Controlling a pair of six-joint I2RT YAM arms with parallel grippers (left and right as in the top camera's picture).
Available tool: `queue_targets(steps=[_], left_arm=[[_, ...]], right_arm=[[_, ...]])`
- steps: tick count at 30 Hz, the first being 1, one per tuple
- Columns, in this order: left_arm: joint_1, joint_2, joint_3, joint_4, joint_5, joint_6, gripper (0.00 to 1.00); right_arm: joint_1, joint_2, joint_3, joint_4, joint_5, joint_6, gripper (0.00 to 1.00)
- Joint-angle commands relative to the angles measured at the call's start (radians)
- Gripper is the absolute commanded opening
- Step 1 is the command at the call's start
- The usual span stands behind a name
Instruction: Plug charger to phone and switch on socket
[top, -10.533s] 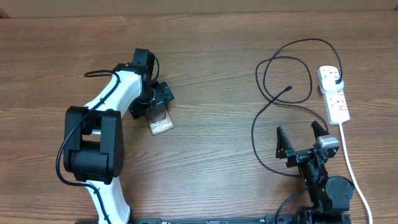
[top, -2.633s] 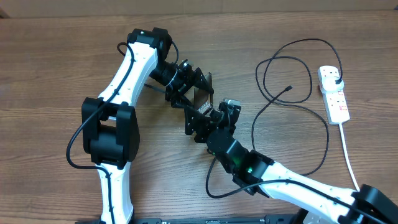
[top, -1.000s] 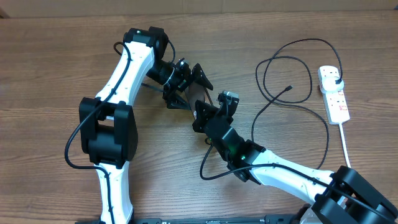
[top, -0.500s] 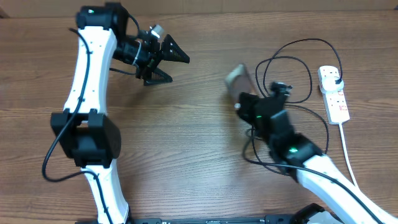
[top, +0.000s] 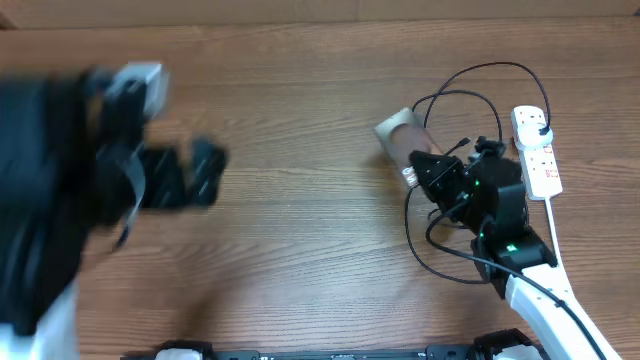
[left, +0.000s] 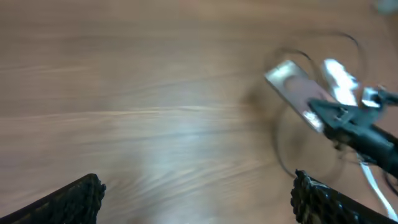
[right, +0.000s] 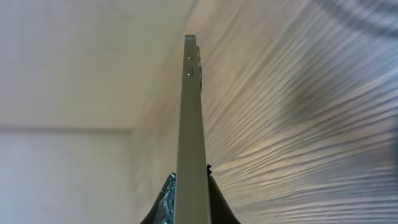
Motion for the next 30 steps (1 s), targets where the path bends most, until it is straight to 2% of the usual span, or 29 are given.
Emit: queue_targets(steps=[1, 4, 6, 9, 10, 14, 16, 22, 26, 30], left_arm=[[0.052, -0.135, -0.332, 0.188, -0.067, -0.100, 1.00], [0.061, -0.223, -0.631, 0.446, 0.090, -0.196, 1.00], [0.061, -0.239, -0.813, 0.640, 0.255, -0.288, 1.00], [0.055, -0.203, -1.057, 0.990, 0.543, -0.478, 1.00], [0.051, -0.171, -1.139, 1.143, 0.639, -0.582, 1.00], [0.022, -0.024, -1.308, 1.579, 0.814, -0.904, 1.00], [0.001, 0.044, -1.336, 1.712, 0.856, -1.005, 1.00], [-0.093, 0.185, -1.337, 1.845, 0.850, -1.181, 1.00], [-0.133, 0.224, -1.337, 1.851, 0.845, -1.264, 1.00], [-0.139, 0.228, -1.337, 1.851, 0.841, -1.327, 0.94]], right_arm=[[-0.001, -0.025, -0.034, 0.105, -0.159, 0.075, 0.04], [-0.001, -0.024, -0.035, 0.111, -0.182, 0.093, 0.04], [-0.001, -0.024, -0.035, 0.114, -0.212, 0.110, 0.04], [0.004, -0.023, -0.035, 0.114, -0.223, 0.165, 0.04], [0.010, -0.020, -0.035, 0.114, -0.214, 0.197, 0.04], [0.058, 0.011, -0.035, 0.123, -0.165, 0.383, 0.04], [0.099, 0.040, -0.035, 0.159, -0.139, 0.451, 0.04], [0.234, 0.148, -0.035, 0.354, -0.042, 0.567, 0.04], [0.298, 0.216, -0.035, 0.431, 0.004, 0.633, 0.04], [0.347, 0.260, -0.035, 0.549, 0.046, 0.635, 0.04]])
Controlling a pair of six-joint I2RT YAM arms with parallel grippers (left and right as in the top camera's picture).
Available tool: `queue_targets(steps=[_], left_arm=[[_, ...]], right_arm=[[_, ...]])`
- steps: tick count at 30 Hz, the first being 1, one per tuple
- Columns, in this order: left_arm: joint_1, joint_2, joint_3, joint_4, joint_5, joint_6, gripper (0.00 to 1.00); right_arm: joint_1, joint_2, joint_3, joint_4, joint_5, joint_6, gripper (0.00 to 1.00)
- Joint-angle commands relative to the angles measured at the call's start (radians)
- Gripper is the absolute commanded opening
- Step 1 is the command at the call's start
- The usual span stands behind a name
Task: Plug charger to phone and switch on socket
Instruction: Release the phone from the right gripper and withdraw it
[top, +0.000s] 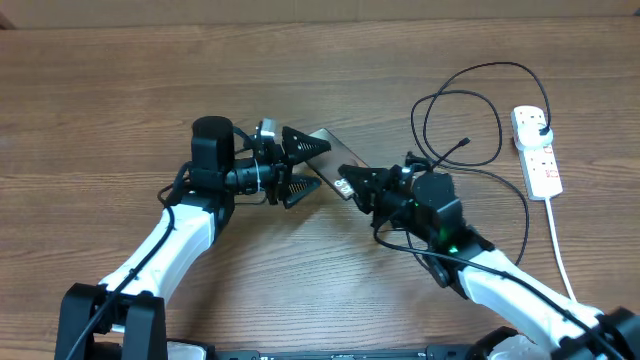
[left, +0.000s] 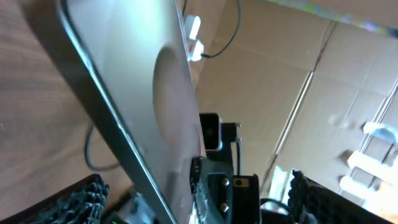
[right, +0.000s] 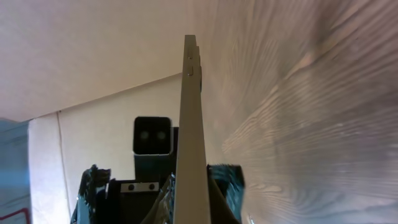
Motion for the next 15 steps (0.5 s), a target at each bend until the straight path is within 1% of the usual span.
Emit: queue_targets(steps=[1, 3, 5, 7, 9, 11, 13, 15], left_arm=[[-0.001, 0.007, -0.004, 0.006, 0.020, -0.121, 0.93], [0.000, 0.007, -0.004, 0.006, 0.001, -0.129, 0.90], [0.000, 0.007, -0.004, 0.006, -0.019, -0.129, 0.82], [0.002, 0.007, -0.004, 0.006, -0.035, -0.130, 0.73], [0.001, 0.007, -0.004, 0.006, -0.050, -0.151, 0.58], [0.001, 0.007, -0.004, 0.006, -0.059, -0.168, 0.48], [0.001, 0.007, -0.004, 0.006, -0.071, -0.170, 0.40], [0.002, 0.007, -0.004, 0.006, -0.085, -0.170, 0.37]], right_arm=[[0.042, 0.010, 0.011, 0.096, 0.071, 0.040, 0.04], [0.066, 0.011, 0.011, 0.101, 0.096, 0.040, 0.04], [0.078, 0.011, 0.011, 0.093, 0.097, 0.040, 0.04], [0.086, 0.011, 0.011, 0.089, 0.097, 0.032, 0.04], [0.091, 0.011, 0.011, 0.086, 0.097, 0.032, 0.04], [0.095, 0.011, 0.011, 0.086, 0.097, 0.032, 0.04], [0.097, 0.011, 0.011, 0.086, 0.089, 0.032, 0.04], [0.097, 0.011, 0.011, 0.086, 0.076, 0.032, 0.04]])
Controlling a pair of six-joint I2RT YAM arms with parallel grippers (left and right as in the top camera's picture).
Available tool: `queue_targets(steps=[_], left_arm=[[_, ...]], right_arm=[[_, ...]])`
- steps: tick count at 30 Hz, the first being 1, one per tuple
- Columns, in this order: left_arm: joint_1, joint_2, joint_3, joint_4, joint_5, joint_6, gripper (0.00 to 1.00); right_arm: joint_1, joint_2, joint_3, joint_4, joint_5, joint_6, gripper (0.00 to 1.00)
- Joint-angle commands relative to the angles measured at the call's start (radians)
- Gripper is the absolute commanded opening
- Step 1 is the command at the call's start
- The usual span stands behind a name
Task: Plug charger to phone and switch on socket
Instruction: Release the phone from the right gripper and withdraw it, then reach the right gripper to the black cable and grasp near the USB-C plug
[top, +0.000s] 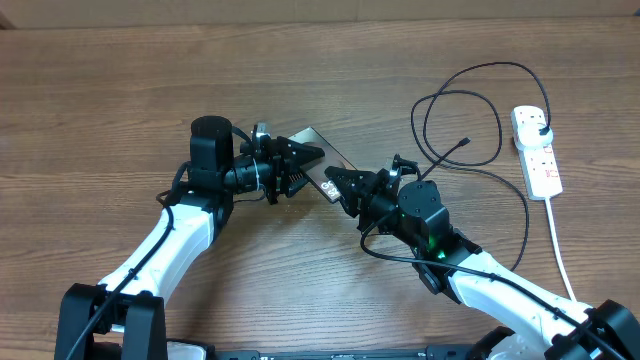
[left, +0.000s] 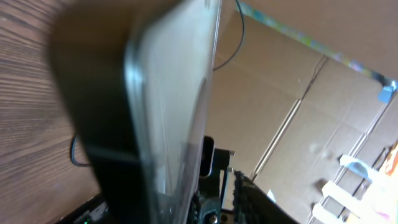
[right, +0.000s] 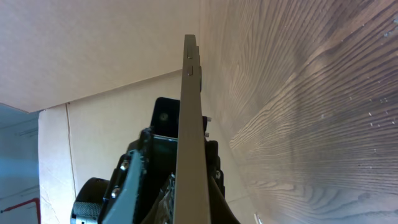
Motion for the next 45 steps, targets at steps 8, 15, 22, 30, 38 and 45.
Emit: queue_targets(steps=[8, 15, 22, 30, 38, 45], left_arm=[[-0.003, 0.007, -0.003, 0.003, -0.080, -0.017, 0.17], [-0.018, 0.007, -0.003, 0.003, -0.107, -0.040, 0.13], [-0.013, 0.007, -0.003, 0.003, -0.109, -0.023, 0.04], [0.089, 0.007, -0.003, -0.043, -0.108, 0.088, 0.04], [0.204, 0.007, -0.003, -0.161, -0.044, 0.208, 0.04], [0.209, 0.007, -0.003, -0.192, -0.044, 0.232, 0.04]], right_arm=[[0.007, -0.011, 0.011, 0.040, -0.047, 0.001, 0.04], [0.020, -0.011, 0.011, 0.046, -0.047, 0.001, 0.04], [0.020, -0.011, 0.011, -0.020, -0.046, 0.001, 0.35], [0.018, -0.011, 0.011, -0.390, 0.215, -0.198, 0.88], [-0.046, -0.014, 0.134, -0.503, 0.257, -0.709, 1.00], [-0.288, 0.009, 0.529, -1.099, 0.419, -0.863, 1.00]])
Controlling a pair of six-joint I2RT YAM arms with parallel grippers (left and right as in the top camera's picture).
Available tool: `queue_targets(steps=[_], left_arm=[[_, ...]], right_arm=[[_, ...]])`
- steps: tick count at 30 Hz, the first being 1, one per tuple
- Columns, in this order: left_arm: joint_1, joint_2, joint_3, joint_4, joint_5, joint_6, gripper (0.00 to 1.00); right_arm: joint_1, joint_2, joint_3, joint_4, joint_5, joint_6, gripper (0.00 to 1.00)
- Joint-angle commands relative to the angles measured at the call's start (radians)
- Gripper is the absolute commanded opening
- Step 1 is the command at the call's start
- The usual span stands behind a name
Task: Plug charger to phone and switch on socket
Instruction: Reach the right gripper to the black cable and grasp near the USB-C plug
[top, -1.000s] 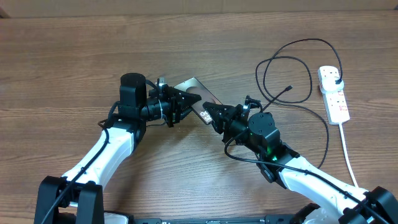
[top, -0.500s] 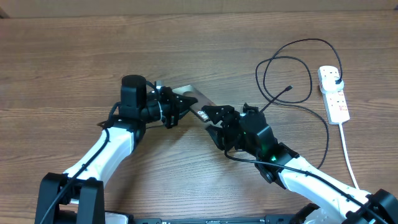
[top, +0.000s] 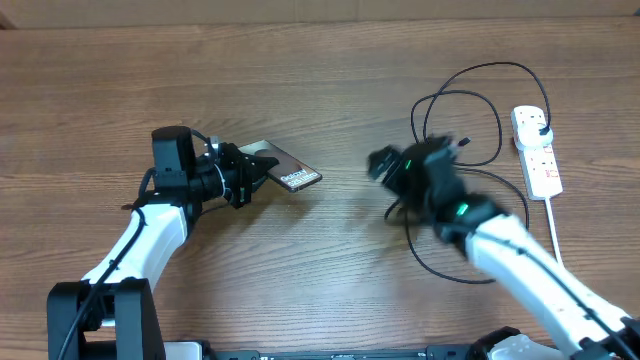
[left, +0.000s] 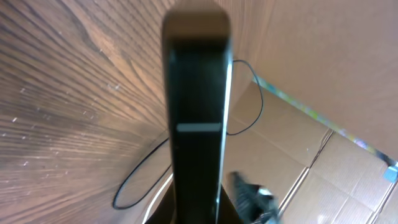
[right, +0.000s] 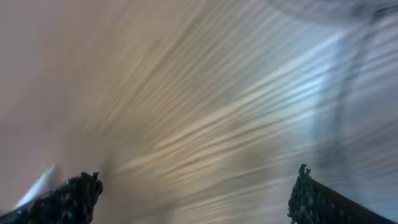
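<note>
The phone (top: 288, 172), dark with a pale label, sticks out to the right of my left gripper (top: 252, 172), which is shut on its left end. In the left wrist view the phone (left: 196, 124) shows edge-on, straight up the middle. My right gripper (top: 382, 162) is blurred, right of centre, near the black charger cable (top: 497, 110). Its fingers (right: 76, 198) stand wide apart with only table between them. The cable's free plug (top: 463, 143) lies just right of that gripper. The white socket strip (top: 538, 160) lies at the far right.
The cable loops widely over the right side of the wooden table (top: 320, 70), around and under my right arm. Part of a loop (left: 140, 171) shows behind the phone. Cardboard walls stand beyond the table's far edge.
My right gripper has let go of the phone, opened and moved right toward the cable. My left gripper, still shut on the phone, has carried it to the left.
First my right gripper held the phone by the cable at the right, with the left arm far left and open. Then the phone was at mid-table with the open left jaws around its other end. Then both held it. Now only the left holds it.
</note>
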Motion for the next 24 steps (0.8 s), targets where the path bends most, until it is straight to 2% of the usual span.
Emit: queue_targets(steps=[1, 3, 9, 16, 24], left_arm=[[-0.002, -0.018, 0.021, 0.007, 0.046, 0.045, 0.04], [-0.002, -0.018, 0.021, 0.007, 0.047, 0.043, 0.04], [-0.005, -0.018, 0.021, 0.007, 0.073, 0.040, 0.04], [-0.005, -0.018, 0.021, 0.007, 0.089, 0.040, 0.04], [-0.005, -0.018, 0.021, 0.006, 0.098, 0.040, 0.04]], right_arm=[[-0.126, 0.019, 0.204, -0.126, 0.132, -0.148, 1.00], [-0.179, 0.053, 0.250, -0.148, 0.131, -0.172, 0.98], [-0.294, 0.245, 0.326, -0.159, 0.131, -0.195, 0.80], [-0.308, 0.480, 0.418, -0.158, 0.146, -0.189, 0.67], [-0.308, 0.609, 0.420, -0.150, 0.198, -0.163, 0.65]])
